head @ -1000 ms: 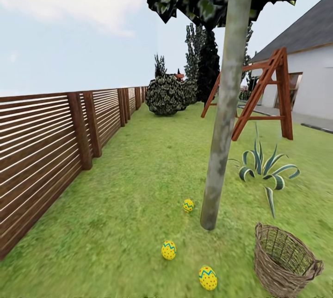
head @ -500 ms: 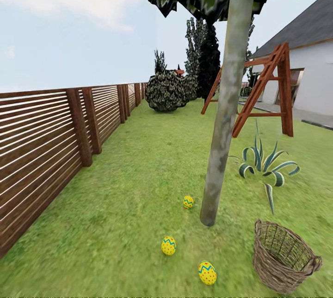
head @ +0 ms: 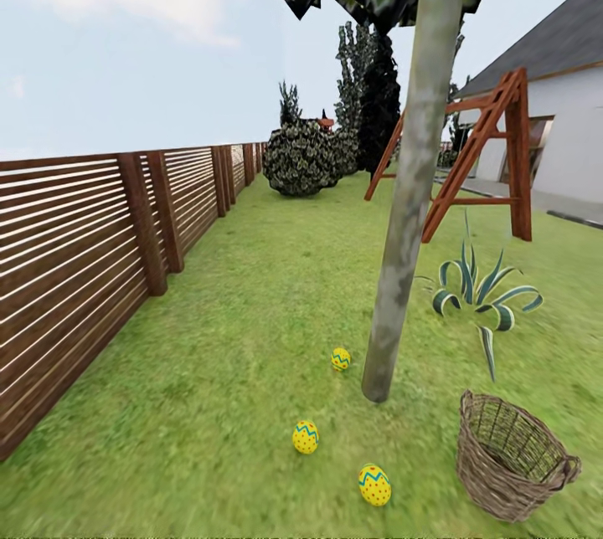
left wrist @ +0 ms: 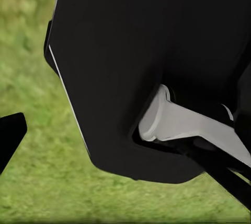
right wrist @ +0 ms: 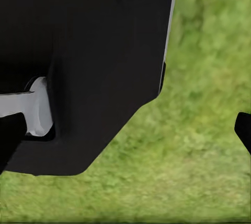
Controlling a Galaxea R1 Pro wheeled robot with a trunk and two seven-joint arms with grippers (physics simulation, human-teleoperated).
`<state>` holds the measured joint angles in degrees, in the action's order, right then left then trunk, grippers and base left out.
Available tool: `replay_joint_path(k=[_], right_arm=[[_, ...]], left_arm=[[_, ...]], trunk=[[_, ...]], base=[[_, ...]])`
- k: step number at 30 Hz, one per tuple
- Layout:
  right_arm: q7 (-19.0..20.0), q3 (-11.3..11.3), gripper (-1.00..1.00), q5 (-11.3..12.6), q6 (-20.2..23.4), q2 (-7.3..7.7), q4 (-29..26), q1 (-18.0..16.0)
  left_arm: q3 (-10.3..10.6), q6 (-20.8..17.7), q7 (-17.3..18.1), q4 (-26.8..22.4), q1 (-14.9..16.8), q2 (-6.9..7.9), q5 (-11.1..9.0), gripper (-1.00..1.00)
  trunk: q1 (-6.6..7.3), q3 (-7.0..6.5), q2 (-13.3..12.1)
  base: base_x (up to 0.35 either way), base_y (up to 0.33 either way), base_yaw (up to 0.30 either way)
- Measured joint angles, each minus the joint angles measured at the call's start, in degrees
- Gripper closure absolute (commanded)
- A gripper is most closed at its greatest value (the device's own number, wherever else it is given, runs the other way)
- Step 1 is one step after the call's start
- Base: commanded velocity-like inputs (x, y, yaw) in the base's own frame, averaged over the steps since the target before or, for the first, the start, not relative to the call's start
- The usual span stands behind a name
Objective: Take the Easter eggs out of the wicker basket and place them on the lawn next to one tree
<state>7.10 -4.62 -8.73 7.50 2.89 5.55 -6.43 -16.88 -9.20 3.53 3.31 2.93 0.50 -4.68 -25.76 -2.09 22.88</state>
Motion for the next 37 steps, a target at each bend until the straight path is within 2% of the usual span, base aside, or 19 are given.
replay_joint_path(k=[13,21,37], right_arm=[[0.1,-0.2,-1.0,0.2,-0.1,0.12,-0.4,0.3],[0.1,-0.2,-1.0,0.2,-0.2,0.74,-0.7,0.3],[0.1,-0.2,-1.0,0.1,-0.2,0.77,-0.7,0.3]], left_arm=[[0.1,0.4,0.0,-0.6,-0.4,0.1,0.1,-1.0],[0.0,0.4,0.0,-0.8,-0.4,0.54,-0.1,-1.0],[0.0,0.4,0.0,-0.8,-0.4,0.62,-0.1,-1.0]], trunk=[[0.0,0.29,0.0],[0.0,0.29,0.0],[0.0,0.29,0.0]], base=[[0.0,0.0,0.0],[0.0,0.0,0.0],[0.0,0.0,0.0]])
